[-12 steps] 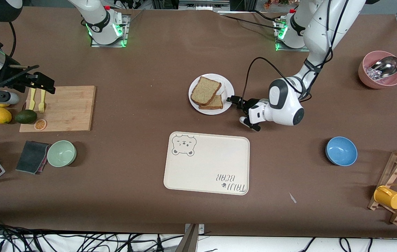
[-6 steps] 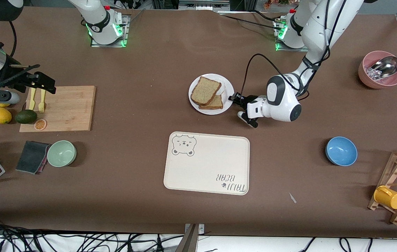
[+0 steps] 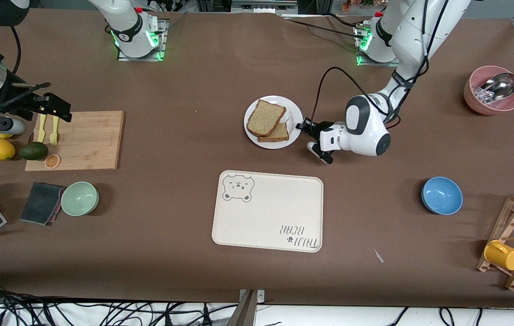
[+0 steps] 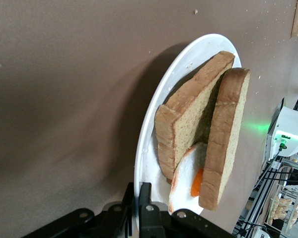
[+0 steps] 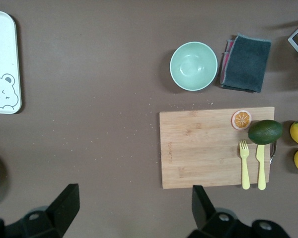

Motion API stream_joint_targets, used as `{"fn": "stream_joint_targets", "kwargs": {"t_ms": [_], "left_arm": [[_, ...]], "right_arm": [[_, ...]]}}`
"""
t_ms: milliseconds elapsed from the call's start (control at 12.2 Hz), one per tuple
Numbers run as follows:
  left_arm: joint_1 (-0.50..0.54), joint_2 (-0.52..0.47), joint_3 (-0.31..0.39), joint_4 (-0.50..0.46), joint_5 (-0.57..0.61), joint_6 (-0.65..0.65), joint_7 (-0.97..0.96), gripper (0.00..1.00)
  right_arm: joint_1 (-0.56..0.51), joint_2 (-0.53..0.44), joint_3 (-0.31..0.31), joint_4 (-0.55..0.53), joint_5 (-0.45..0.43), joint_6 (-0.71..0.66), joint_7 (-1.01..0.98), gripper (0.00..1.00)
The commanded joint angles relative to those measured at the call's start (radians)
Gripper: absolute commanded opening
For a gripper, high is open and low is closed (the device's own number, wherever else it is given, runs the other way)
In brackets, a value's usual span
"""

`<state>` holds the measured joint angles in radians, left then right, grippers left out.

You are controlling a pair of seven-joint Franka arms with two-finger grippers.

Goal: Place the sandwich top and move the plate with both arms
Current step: 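Grasp the white plate rim with the left gripper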

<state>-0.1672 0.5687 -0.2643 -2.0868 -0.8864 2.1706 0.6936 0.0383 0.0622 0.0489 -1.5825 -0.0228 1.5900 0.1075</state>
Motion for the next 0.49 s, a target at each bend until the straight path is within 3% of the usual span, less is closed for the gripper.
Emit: {"fn": "stream_joint_targets", "kwargs": {"t_ms": [0, 164, 410], "left_arm": [[0.002, -0.007, -0.001, -0.029, -0.081, 0.017, 0.029, 0.0], [0.011, -0.007, -0.001, -0.018, -0.15, -0.008, 0.026, 0.0], [0.102, -0.026, 0.0, 0.011, -0.206, -0.19, 0.029, 0.0]], "right_arm": [[-0.005, 0.01, 0.006, 0.018, 0.003, -0.007, 0.001, 1.0], [-0.003, 0.01, 0.008, 0.018, 0.003, -0.007, 0.003, 1.0], [-0.003, 0.01, 0.008, 0.016, 0.003, -0.007, 0.001, 1.0]]}}
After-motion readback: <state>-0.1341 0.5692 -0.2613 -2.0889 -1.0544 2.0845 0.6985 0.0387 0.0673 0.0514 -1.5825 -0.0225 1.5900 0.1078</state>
